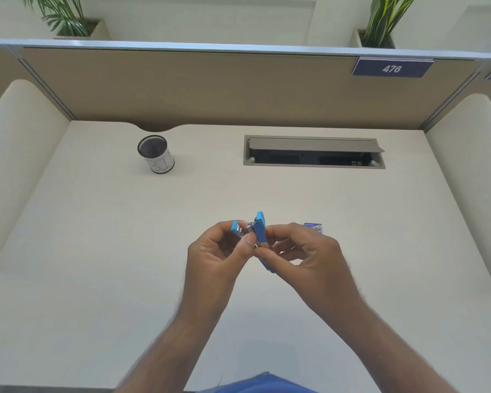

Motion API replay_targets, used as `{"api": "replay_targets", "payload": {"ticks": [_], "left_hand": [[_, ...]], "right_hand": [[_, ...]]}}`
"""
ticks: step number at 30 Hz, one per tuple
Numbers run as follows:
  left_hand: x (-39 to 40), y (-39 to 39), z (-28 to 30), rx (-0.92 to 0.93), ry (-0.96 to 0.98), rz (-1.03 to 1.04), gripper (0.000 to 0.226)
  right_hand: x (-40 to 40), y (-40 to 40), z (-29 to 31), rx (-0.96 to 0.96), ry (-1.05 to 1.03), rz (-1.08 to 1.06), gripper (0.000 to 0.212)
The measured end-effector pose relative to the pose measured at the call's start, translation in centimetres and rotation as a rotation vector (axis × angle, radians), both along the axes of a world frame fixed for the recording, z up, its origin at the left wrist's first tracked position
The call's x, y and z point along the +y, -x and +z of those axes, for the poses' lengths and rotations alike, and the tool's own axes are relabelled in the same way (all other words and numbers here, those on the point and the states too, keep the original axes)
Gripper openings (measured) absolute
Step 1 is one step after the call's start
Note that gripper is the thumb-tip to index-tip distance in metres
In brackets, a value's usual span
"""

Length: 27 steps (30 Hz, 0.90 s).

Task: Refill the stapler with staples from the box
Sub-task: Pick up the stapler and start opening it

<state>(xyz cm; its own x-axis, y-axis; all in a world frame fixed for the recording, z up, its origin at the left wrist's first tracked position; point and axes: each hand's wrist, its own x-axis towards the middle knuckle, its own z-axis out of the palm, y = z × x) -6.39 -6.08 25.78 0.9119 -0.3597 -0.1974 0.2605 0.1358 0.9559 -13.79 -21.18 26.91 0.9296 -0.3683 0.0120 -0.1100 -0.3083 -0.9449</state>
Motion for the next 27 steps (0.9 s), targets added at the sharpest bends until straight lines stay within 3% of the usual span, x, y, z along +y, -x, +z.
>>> {"api": "replay_targets", "payload": {"ticks": [8,13,27], "left_hand": [[-0.3,-0.5,-1.8,0.058,0.014,-0.016,0.011],[-0.4,-1.0,-2.7,0.104,0.093,-0.047,0.013],[-1.3,-1.7,-6.0,0.231,0.006,-0.043,0.010]], "right_hand": [[-1.4,-0.5,-1.7,0.013,0.268,0.109,0.014],[-1.9,-0.6,-2.6,0.061,0.256,0.140,0.013],[-2.7,-2.1,-6.1,0.111,0.399,0.189,0.014]]}}
